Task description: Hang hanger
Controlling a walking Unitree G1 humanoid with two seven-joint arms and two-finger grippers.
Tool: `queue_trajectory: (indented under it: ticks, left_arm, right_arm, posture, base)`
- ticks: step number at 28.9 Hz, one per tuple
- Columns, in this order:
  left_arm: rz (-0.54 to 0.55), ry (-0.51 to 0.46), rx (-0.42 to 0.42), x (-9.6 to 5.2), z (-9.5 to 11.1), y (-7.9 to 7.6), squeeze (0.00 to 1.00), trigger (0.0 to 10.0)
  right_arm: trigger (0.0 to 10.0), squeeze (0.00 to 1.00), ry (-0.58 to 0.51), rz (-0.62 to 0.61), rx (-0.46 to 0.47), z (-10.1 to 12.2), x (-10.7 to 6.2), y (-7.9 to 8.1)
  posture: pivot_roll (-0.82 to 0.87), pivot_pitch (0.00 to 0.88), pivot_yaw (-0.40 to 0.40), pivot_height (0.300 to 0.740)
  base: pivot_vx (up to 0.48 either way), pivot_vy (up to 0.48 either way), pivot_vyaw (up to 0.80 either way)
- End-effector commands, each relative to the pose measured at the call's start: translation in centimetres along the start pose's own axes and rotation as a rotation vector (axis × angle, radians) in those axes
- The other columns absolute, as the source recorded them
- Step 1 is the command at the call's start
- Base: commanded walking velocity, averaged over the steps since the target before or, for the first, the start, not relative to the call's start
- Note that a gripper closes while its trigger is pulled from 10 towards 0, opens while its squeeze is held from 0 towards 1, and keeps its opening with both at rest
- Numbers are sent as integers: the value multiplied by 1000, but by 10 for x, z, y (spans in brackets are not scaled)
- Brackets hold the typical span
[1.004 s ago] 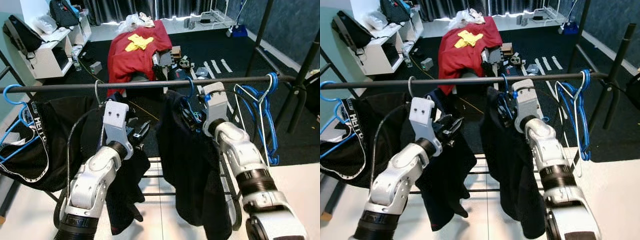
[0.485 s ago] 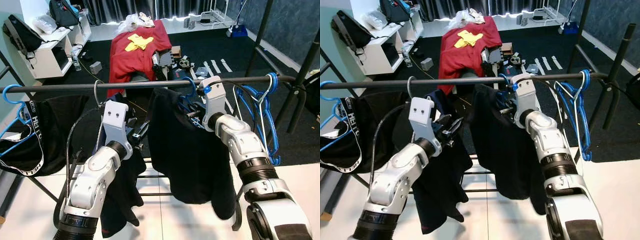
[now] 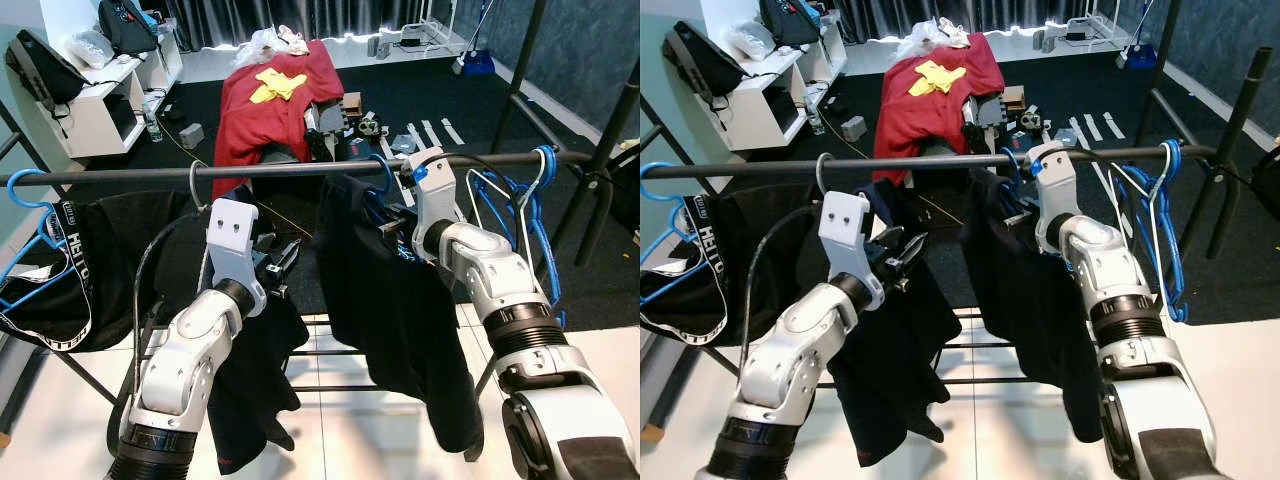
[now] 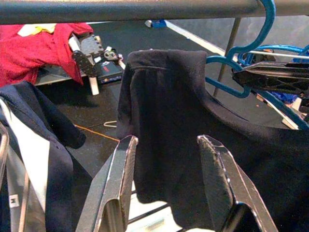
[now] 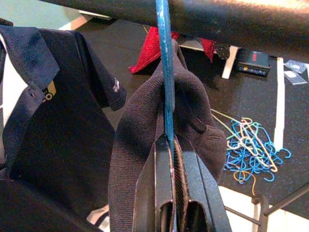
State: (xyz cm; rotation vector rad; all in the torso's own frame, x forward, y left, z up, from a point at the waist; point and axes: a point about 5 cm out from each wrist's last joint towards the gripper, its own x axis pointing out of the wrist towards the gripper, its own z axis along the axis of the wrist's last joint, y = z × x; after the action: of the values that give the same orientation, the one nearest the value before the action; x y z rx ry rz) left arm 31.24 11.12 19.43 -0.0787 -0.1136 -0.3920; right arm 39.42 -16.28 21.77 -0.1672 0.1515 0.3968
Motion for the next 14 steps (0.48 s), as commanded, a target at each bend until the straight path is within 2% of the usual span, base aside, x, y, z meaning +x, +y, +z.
queue_trajectory:
  ticks: [1, 2, 3, 5, 6, 10, 11, 12, 13, 14]
  left_arm:
    - [7, 24, 13, -1, -3, 5, 0, 10000]
    - [7, 24, 13, -1, -3, 5, 0, 10000]
    - [-6, 9, 2, -1, -1, 3, 0, 10000]
    - [-6, 9, 2, -1, -1, 3, 0, 10000]
    - [-28, -7, -13, -2, 1, 1, 0, 10000]
    - [-28, -7, -13, -2, 1, 1, 0, 10000]
    - [-52, -23, -26, -3, 2, -1, 0, 10000]
    - [-52, -23, -26, -3, 2, -1, 0, 10000]
    - [-79, -38, -42, -3, 3, -4, 0, 10000]
    - [-79, -38, -42, -3, 3, -4, 0, 10000]
  right_arm:
    - [0, 0, 1, -26, -18, -3, -1, -2]
    - [0, 0, 1, -26, -18, -3, -1, -2]
    - [0, 0, -79, -35, -61, 4, -4, 5]
    - [0, 0, -79, -35, -61, 4, -4, 5]
    - [0, 0, -160, -44, -124, 10, -11, 14]
    - [0, 0, -160, -44, -124, 10, -11, 14]
    - [0, 0, -233, -53, -191, 16, -19, 24]
    - [0, 0, -233, -53, -191, 16, -19, 24]
    - [0, 0, -295, -82, -328, 22, -29, 33]
    - [0, 0, -295, -82, -328, 22, -29, 33]
  posture:
    - [8, 72, 94, 740]
    - [8, 72, 94, 740]
    - [8, 63, 93, 740]
    - [8, 63, 93, 740]
    - [7, 61, 95, 740]
    - [7, 61, 95, 740]
    - [3, 56, 100, 740]
    - [3, 56, 100, 740]
    - [-12, 37, 117, 740]
    - [-12, 37, 117, 740]
  base:
    - [0, 0, 0]
    - [0, 0, 0]
    - [0, 0, 0]
    - [0, 0, 0]
    - [0, 0, 0]
    - [0, 0, 0]
    - [0, 0, 0]
    - [0, 0, 0]
    - [0, 0, 0]
    - [0, 0, 0]
